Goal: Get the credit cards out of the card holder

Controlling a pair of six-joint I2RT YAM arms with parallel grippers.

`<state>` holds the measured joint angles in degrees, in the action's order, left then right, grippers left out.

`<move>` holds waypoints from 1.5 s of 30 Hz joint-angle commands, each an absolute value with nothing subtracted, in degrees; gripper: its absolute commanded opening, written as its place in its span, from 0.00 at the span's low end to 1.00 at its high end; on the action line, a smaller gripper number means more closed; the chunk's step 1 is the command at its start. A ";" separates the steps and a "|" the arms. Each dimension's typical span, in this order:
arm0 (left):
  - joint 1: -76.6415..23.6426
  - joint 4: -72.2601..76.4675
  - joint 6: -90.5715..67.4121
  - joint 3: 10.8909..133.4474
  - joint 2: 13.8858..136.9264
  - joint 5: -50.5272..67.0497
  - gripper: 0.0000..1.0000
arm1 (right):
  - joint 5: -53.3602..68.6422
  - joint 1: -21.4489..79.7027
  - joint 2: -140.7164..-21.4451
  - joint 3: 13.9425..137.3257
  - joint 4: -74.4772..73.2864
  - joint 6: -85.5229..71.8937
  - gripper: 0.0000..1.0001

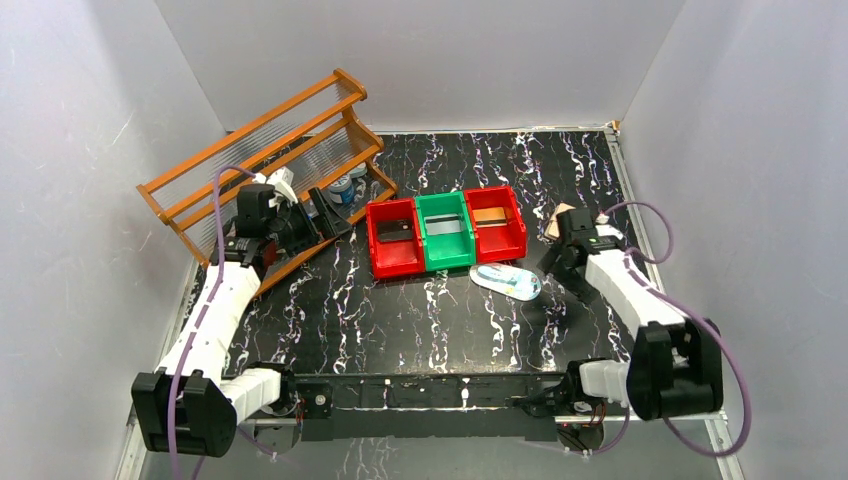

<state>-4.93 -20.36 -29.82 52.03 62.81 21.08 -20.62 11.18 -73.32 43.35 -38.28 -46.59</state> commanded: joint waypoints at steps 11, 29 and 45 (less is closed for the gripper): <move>-4.31 -22.62 -31.57 54.31 59.59 18.68 0.98 | 13.20 8.99 -64.61 42.51 -22.50 -42.65 0.85; -4.31 -23.00 -31.62 54.15 60.35 20.18 0.98 | -9.76 23.73 -81.65 53.04 -31.58 -38.15 0.85; -4.35 -24.43 -30.63 53.61 60.21 18.72 0.98 | -26.15 29.38 -89.56 53.25 -36.05 -40.28 0.94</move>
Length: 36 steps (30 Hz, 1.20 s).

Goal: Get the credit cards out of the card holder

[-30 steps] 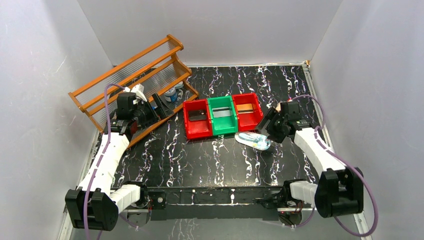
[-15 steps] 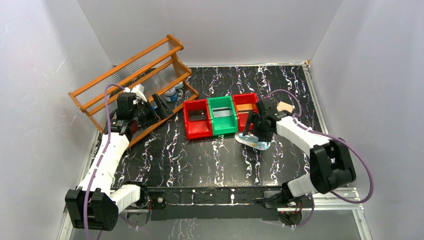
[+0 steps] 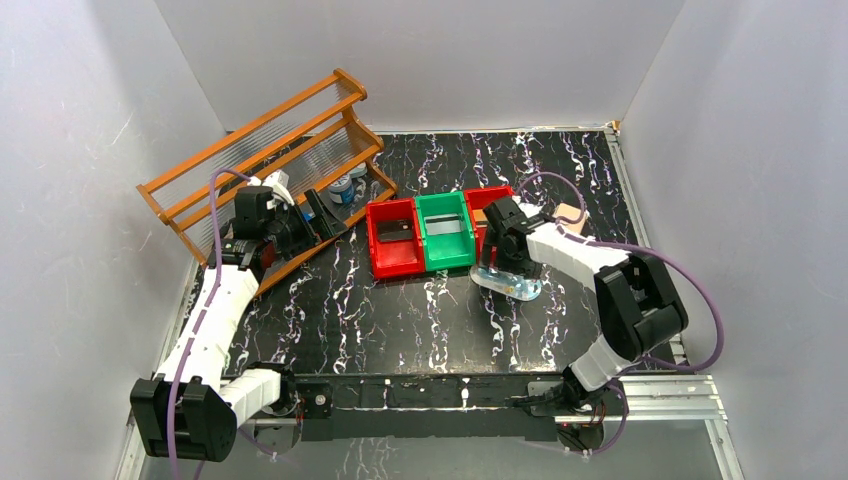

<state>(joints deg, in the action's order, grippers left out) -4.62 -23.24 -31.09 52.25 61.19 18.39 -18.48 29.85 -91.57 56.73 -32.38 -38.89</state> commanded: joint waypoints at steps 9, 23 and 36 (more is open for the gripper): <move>-4.31 -24.96 -30.15 53.73 60.32 18.72 0.98 | -25.49 17.36 -79.19 46.62 -37.07 -38.06 0.93; -4.31 -25.38 -29.60 53.70 60.05 18.61 0.98 | -16.01 30.42 -84.02 57.46 -31.72 -40.73 0.93; -4.31 -26.56 -28.59 54.01 60.17 17.37 0.98 | -30.62 33.36 -94.92 56.22 -37.45 -43.92 0.98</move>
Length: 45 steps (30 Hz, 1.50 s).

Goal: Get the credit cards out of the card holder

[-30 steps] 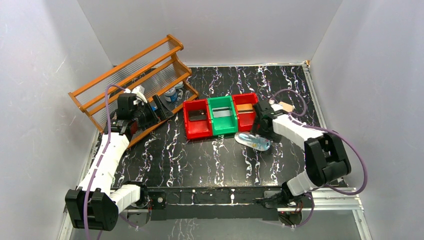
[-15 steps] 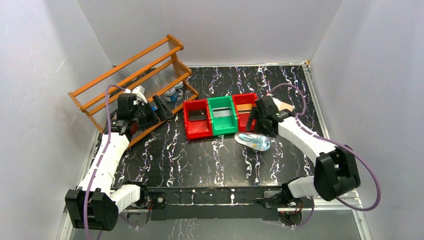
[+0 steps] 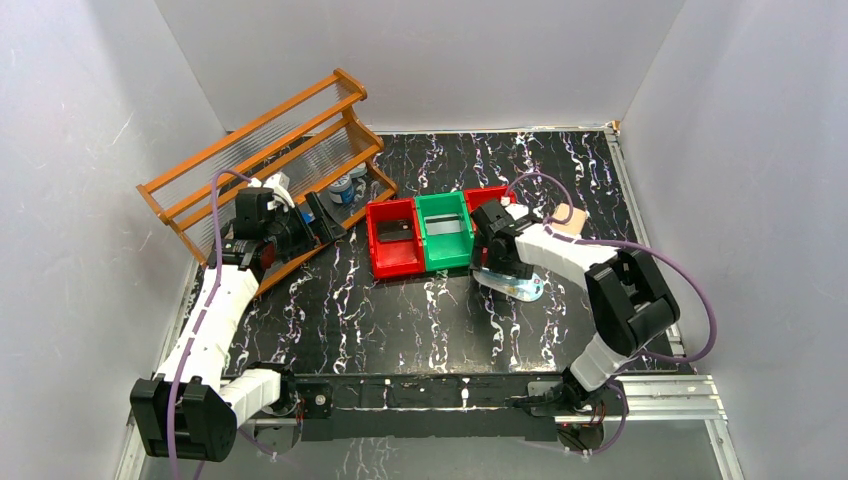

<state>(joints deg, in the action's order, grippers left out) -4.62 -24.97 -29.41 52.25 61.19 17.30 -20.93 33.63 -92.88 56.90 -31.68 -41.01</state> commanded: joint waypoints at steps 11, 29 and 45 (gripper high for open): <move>-4.31 -26.68 -28.20 54.06 60.40 17.19 0.98 | -29.88 9.78 -73.90 43.69 -37.75 -39.29 0.98; -4.47 -17.13 -21.29 65.23 78.67 30.59 0.98 | 3.58 4.56 -67.84 54.56 -34.10 -32.49 0.96; -9.57 -23.76 -9.33 93.97 108.16 18.68 0.98 | 7.32 5.54 -72.55 54.33 -33.95 -31.15 0.96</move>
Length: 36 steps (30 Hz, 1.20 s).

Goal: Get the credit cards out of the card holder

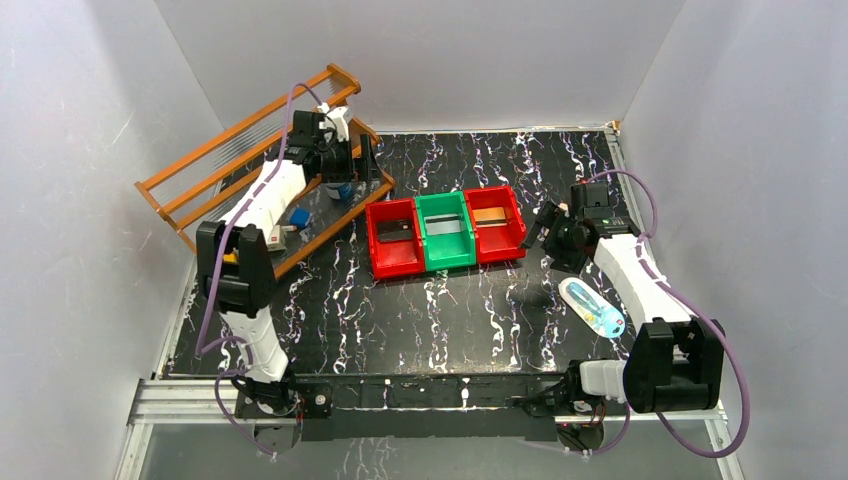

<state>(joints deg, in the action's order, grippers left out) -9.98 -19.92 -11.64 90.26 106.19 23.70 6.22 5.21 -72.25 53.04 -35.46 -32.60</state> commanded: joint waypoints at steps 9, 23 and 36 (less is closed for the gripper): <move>-9.58 -25.74 -6.26 93.28 109.93 9.53 0.98 | 12.00 6.95 -79.38 56.36 -30.82 -29.95 0.96; -10.57 -25.10 -9.68 78.09 93.38 22.27 0.98 | 8.06 14.36 -95.81 67.47 -30.67 -25.39 0.95; -11.43 -25.58 -14.00 60.55 76.98 21.31 0.98 | 1.25 24.58 -93.23 68.33 -32.36 -28.51 0.96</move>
<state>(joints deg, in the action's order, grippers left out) -11.27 -24.49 -11.86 63.75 80.75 20.51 6.68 24.71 -98.30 66.72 -31.44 -27.05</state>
